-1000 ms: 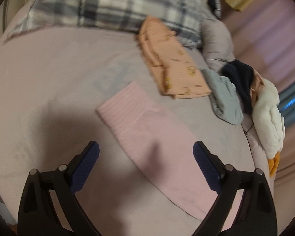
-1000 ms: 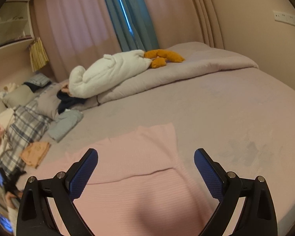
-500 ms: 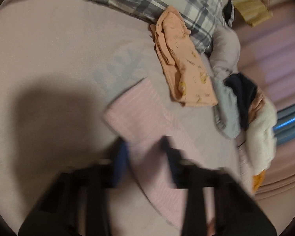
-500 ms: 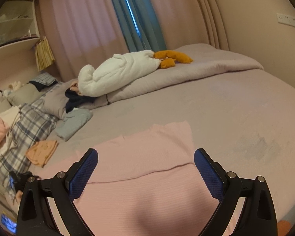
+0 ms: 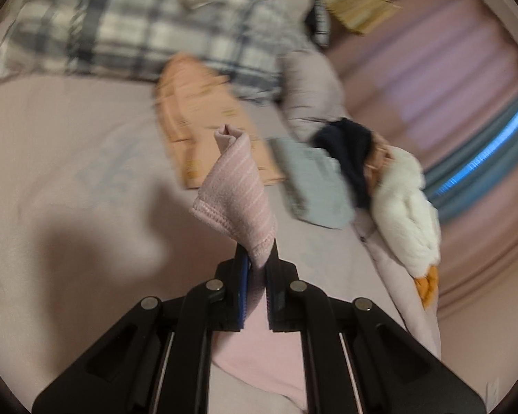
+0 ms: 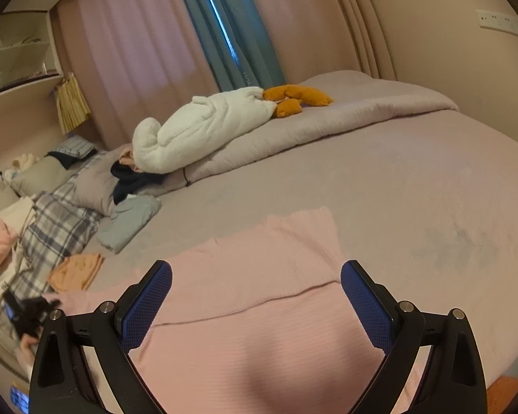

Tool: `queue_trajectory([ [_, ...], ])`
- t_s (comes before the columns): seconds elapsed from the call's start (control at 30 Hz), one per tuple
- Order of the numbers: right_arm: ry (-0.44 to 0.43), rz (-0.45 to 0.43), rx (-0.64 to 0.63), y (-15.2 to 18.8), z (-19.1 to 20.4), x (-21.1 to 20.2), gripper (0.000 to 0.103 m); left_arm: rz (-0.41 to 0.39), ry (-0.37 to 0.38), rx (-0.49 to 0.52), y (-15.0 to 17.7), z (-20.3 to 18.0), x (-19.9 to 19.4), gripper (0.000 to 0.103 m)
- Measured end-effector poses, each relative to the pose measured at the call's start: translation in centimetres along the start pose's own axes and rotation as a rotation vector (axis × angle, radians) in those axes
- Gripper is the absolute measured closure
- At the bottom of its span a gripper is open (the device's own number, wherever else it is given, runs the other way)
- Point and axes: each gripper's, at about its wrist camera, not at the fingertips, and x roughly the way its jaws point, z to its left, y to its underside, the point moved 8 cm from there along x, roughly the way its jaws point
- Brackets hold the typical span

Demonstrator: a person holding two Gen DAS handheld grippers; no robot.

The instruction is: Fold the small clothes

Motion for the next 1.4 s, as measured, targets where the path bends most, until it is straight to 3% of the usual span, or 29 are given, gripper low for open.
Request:
queue_trajectory([
  [0.2, 0.015, -0.006, 0.000, 0.1, -0.3, -0.2, 0.005, 0.053, 0.146, 0.209, 2.9, -9.7, -1.0, 0.096],
  [0.47, 0.036, 0.003, 0.011, 0.1, -1.2, -0.1, 0.005, 0.157, 0.226, 0.405, 10.0, -14.7, 0.5, 0.096],
  [0.87, 0.063, 0.040, 0.026, 1.1, -2.2, 1.1, 0.005, 0.383, 0.220, 0.572, 20.9, -15.0, 5.3, 0.095],
  [1.23, 0.075, 0.064, 0.036, 1.6, -3.0, 1.4, 0.005, 0.503, 0.163, 0.633, 25.2, -13.1, 7.8, 0.095],
  [1.37, 0.074, 0.071, 0.035, 1.6, -2.9, 1.6, 0.005, 0.546, 0.161, 0.611, 25.7, -12.6, 7.8, 0.086],
  [1.4, 0.074, 0.073, 0.034, 1.6, -2.9, 1.7, 0.005, 0.550, 0.172, 0.617, 25.6, -12.8, 7.6, 0.078],
])
